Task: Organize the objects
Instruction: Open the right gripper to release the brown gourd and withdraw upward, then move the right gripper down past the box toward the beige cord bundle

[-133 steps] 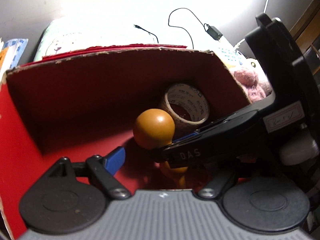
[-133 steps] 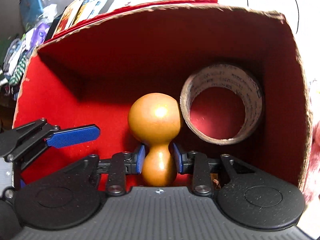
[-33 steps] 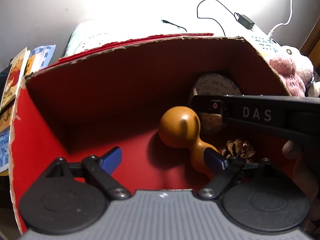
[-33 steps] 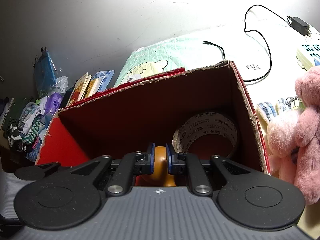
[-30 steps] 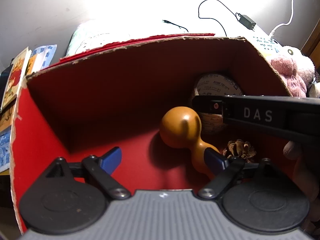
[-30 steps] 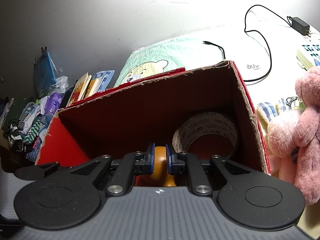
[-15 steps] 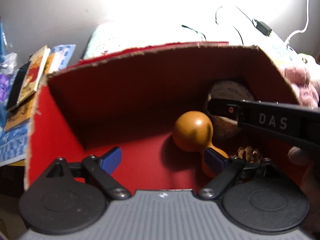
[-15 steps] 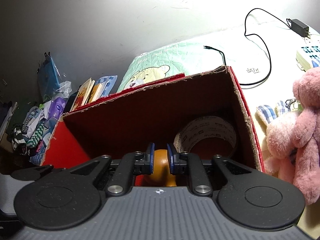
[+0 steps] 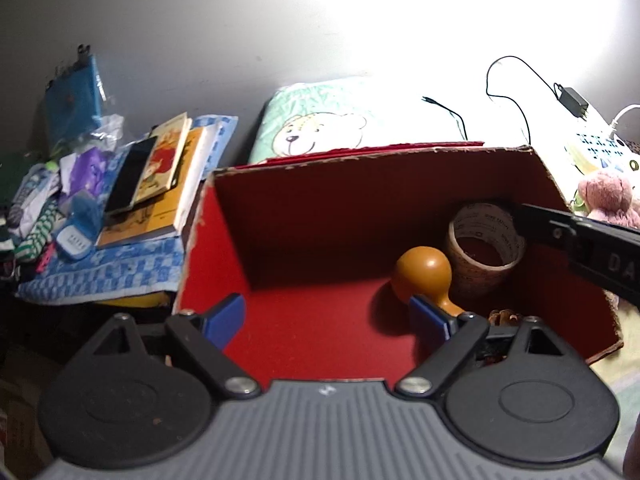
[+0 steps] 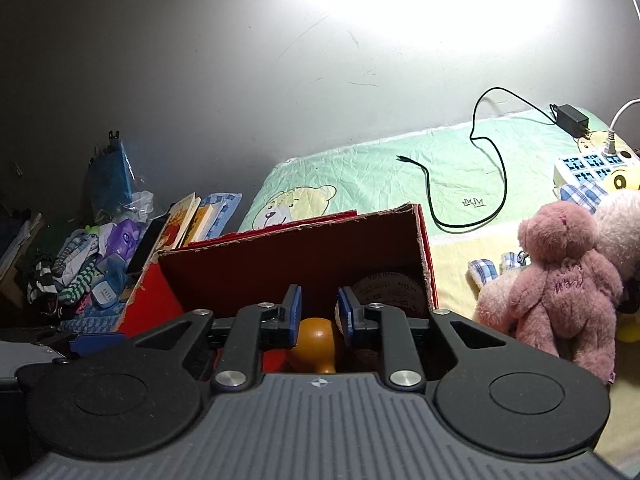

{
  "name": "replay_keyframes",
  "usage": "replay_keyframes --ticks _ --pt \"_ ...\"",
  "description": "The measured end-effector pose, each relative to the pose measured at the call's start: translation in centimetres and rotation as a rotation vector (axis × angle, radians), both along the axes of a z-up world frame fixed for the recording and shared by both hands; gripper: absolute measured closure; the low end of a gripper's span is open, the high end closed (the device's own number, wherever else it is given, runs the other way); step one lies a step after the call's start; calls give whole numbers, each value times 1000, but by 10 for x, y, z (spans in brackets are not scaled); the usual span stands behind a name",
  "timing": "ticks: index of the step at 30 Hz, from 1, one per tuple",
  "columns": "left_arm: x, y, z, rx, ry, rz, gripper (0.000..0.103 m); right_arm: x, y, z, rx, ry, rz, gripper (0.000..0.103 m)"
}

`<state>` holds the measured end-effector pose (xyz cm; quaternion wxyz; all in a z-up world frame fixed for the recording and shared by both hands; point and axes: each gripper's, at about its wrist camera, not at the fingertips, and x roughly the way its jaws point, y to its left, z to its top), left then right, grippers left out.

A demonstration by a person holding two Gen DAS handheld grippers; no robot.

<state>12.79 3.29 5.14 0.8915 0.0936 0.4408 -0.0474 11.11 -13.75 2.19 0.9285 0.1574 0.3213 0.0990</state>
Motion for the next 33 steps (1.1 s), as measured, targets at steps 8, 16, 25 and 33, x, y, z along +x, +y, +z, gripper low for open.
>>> replay_keyframes --ticks 8,16,25,33 --pt "-36 3 19 44 -36 80 12 -26 -5 7 33 -38 49 75" --pt "-63 5 18 70 -29 132 11 -55 -8 10 46 -78 93 66" --pt "-88 -9 7 95 -12 117 11 -80 -18 5 83 -83 101 60" --pt "-97 -16 -13 105 41 118 8 -91 -23 -10 125 -26 111 60"
